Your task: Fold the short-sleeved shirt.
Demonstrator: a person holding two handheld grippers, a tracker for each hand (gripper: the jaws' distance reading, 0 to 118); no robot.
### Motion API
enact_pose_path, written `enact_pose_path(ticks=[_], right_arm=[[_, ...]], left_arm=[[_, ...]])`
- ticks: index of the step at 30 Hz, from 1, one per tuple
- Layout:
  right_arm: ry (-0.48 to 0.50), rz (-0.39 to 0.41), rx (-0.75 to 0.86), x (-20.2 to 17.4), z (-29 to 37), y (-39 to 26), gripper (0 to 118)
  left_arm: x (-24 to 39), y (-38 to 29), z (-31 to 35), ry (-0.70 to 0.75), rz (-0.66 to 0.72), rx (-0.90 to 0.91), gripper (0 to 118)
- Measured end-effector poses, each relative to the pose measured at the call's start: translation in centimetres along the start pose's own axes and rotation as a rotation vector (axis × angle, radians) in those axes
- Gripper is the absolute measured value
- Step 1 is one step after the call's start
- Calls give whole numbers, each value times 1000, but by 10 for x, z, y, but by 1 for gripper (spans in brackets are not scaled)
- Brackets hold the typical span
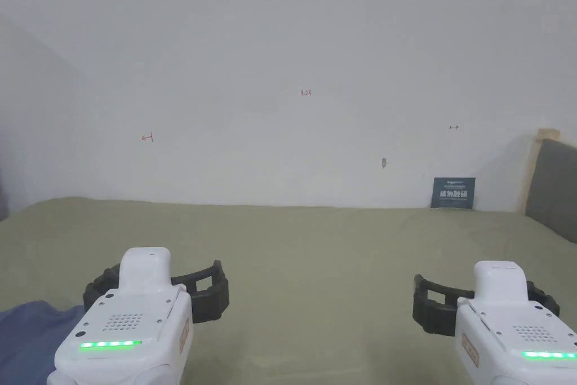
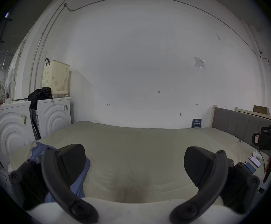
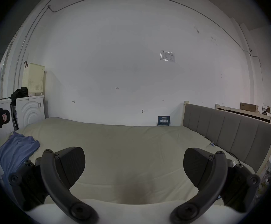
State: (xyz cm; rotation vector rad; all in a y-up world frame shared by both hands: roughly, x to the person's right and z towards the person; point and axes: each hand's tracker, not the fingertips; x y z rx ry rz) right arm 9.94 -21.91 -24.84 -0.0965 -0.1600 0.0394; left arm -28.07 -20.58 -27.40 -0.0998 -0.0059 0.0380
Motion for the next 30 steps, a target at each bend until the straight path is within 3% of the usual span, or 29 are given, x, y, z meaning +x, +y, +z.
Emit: enact_pose_path(ticks=[30], right_arm=[[4, 12, 5, 1, 3, 3, 118]], left_arm=[[3, 5, 5, -9, -18, 18, 118]])
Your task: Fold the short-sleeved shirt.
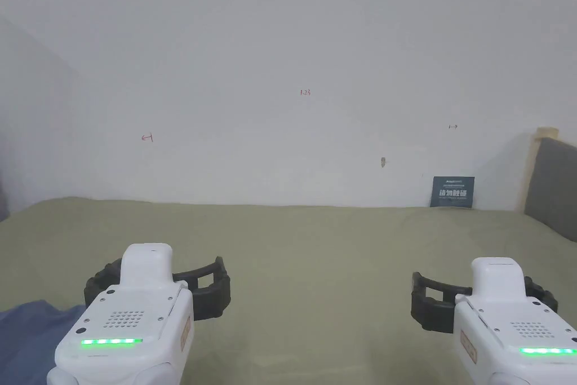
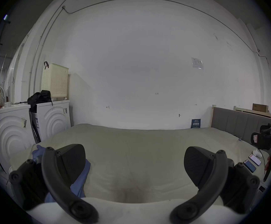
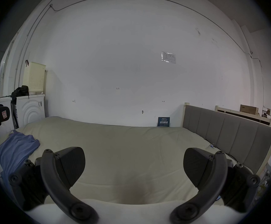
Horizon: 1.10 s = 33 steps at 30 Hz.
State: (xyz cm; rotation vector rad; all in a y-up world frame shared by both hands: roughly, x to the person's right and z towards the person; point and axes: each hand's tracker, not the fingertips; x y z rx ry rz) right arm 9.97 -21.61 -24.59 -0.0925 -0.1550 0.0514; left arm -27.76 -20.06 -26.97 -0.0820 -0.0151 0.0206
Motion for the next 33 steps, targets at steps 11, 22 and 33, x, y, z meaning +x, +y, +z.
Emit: enact_pose_path(ticks=[11, 22, 33], right_arm=[[-2, 4, -5, 2, 0, -2, 118], [-2, -5, 8, 2, 1, 4, 118], [-3, -8, 17, 2, 2, 7, 118]], left_arm=[[-1, -1, 0, -2, 16, -4, 118], [2, -1, -1, -1, 5, 3, 118], [3, 2, 0, -8, -3, 13, 118]])
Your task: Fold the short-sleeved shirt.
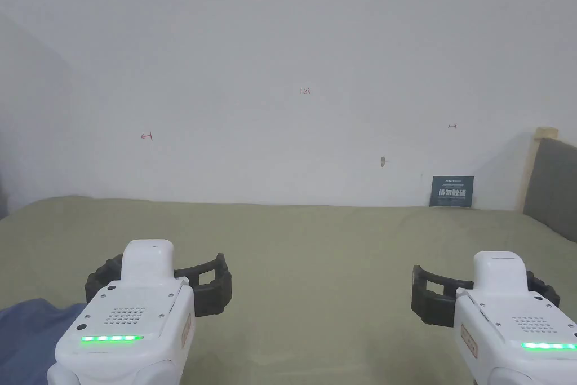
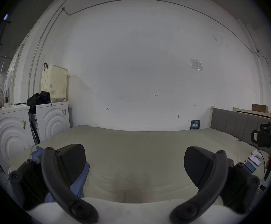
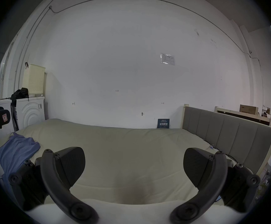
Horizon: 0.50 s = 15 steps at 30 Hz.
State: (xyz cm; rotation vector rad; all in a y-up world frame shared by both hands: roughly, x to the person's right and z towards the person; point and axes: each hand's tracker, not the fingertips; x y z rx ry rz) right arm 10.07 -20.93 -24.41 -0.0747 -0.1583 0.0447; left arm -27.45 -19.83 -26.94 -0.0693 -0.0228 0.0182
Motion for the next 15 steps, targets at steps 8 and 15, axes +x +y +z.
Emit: enact_pose_path(ticks=[8, 15], right_arm=[[12, -6, 10, 1, -1, 1, 118], [6, -16, 7, 1, -2, 4, 118]], left_arm=[[-4, 2, 1, -22, 24, 22, 118], [-3, 6, -1, -17, 16, 23, 118]])
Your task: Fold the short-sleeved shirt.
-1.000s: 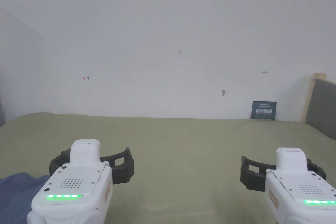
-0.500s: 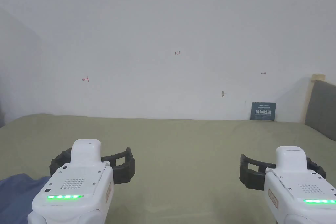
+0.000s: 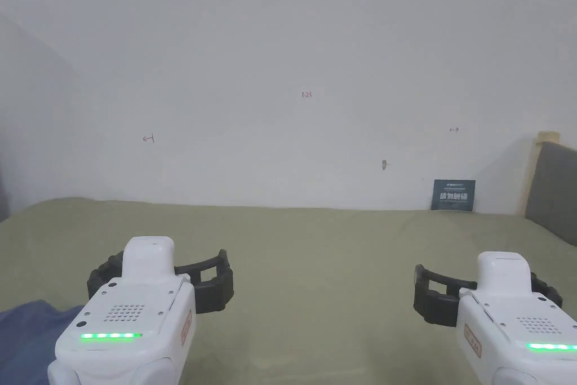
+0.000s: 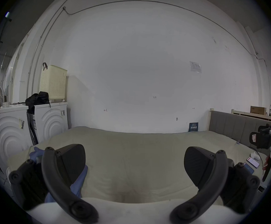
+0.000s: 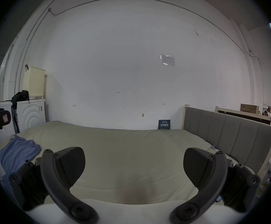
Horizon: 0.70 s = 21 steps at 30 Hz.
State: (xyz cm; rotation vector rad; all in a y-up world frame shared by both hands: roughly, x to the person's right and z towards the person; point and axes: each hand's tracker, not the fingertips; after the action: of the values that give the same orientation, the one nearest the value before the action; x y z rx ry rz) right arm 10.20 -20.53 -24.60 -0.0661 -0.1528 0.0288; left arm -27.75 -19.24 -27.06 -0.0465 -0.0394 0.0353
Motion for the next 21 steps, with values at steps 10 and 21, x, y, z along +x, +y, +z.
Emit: enact_pose_path(ticks=[10, 21], right_arm=[[4, 6, -21, 0, -2, 1, 118], [3, 32, -91, -3, -3, -20, 7]], left_arm=[[4, 1, -5, 56, -4, -27, 118], [1, -17, -3, 58, 24, -51, 0]])
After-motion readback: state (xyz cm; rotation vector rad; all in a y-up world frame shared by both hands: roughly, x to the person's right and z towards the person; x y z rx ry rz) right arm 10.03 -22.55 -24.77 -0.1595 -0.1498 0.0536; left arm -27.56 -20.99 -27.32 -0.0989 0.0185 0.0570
